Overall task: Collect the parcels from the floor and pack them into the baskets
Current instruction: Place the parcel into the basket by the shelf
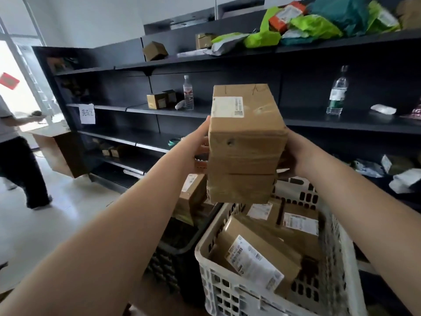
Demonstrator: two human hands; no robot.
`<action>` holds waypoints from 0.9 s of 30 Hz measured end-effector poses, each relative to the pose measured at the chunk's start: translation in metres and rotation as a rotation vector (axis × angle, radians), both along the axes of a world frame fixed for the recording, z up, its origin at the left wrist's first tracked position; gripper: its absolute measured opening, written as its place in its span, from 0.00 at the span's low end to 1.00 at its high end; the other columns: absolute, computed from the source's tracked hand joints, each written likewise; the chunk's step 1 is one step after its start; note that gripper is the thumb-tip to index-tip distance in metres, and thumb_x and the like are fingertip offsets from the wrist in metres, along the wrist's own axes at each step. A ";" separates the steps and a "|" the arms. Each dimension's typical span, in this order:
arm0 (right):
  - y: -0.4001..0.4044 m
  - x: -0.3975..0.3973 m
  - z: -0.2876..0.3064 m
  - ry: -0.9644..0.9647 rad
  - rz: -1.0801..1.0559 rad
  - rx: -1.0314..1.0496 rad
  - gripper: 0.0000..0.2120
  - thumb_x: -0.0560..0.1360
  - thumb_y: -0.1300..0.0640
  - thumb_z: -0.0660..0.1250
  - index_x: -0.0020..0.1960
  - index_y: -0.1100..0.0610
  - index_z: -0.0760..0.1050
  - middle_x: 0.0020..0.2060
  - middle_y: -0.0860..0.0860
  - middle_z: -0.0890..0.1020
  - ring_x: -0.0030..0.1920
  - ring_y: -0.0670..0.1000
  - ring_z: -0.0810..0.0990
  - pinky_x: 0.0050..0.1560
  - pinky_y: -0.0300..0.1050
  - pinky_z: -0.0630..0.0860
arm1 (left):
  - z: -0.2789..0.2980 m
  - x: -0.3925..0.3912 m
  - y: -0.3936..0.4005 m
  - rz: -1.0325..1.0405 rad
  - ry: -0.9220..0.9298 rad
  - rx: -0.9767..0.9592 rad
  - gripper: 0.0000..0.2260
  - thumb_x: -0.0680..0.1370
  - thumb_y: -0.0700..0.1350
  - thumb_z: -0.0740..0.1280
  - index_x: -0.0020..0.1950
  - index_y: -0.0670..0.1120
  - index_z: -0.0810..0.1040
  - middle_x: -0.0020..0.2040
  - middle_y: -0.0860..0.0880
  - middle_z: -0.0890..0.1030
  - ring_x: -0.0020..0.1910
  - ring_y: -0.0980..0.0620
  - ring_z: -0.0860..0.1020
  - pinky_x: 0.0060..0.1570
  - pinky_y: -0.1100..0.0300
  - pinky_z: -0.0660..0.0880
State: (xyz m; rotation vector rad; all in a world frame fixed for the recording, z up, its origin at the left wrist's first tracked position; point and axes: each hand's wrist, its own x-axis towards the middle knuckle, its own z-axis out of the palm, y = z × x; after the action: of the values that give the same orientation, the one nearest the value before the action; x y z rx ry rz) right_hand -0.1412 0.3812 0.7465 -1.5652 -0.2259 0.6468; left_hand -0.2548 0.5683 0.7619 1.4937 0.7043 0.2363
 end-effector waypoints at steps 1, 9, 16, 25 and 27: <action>0.008 0.006 0.000 -0.001 0.000 0.009 0.32 0.59 0.30 0.70 0.53 0.52 0.78 0.50 0.54 0.82 0.52 0.58 0.79 0.45 0.53 0.76 | 0.001 0.005 0.010 -0.012 -0.004 0.011 0.21 0.67 0.63 0.70 0.51 0.50 0.78 0.51 0.47 0.81 0.48 0.43 0.79 0.41 0.49 0.80; 0.097 0.025 0.006 -0.048 -0.008 0.001 0.24 0.64 0.32 0.68 0.38 0.54 0.79 0.28 0.53 0.83 0.29 0.54 0.83 0.30 0.51 0.79 | 0.007 0.022 0.111 -0.111 -0.050 0.077 0.15 0.72 0.60 0.67 0.46 0.49 0.78 0.50 0.46 0.81 0.51 0.43 0.79 0.54 0.47 0.77; 0.173 0.022 0.000 -0.033 -0.146 -0.063 0.30 0.58 0.29 0.70 0.46 0.53 0.78 0.41 0.56 0.83 0.43 0.59 0.82 0.43 0.56 0.79 | -0.002 0.040 0.197 -0.232 -0.003 0.047 0.20 0.70 0.63 0.66 0.46 0.47 0.78 0.45 0.46 0.80 0.43 0.44 0.80 0.35 0.53 0.79; 0.223 0.023 -0.044 0.119 -0.445 0.007 0.20 0.74 0.35 0.59 0.46 0.51 0.75 0.40 0.53 0.78 0.38 0.55 0.77 0.37 0.46 0.75 | -0.066 0.087 0.241 -0.461 0.025 -0.120 0.31 0.74 0.66 0.60 0.69 0.48 0.70 0.65 0.47 0.75 0.61 0.43 0.73 0.62 0.43 0.71; 0.230 0.023 -0.061 0.131 -0.477 -0.044 0.21 0.74 0.35 0.58 0.53 0.50 0.76 0.46 0.53 0.80 0.42 0.54 0.80 0.41 0.47 0.78 | -0.086 0.092 0.251 -0.458 0.103 -0.044 0.30 0.77 0.65 0.55 0.73 0.49 0.64 0.70 0.48 0.70 0.66 0.44 0.70 0.67 0.42 0.64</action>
State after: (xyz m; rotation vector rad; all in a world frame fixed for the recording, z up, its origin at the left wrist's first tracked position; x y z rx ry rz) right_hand -0.1186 0.6113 0.6850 -1.5374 0.2568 0.3766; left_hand -0.1630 0.8192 0.6763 1.5887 0.4276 -0.2043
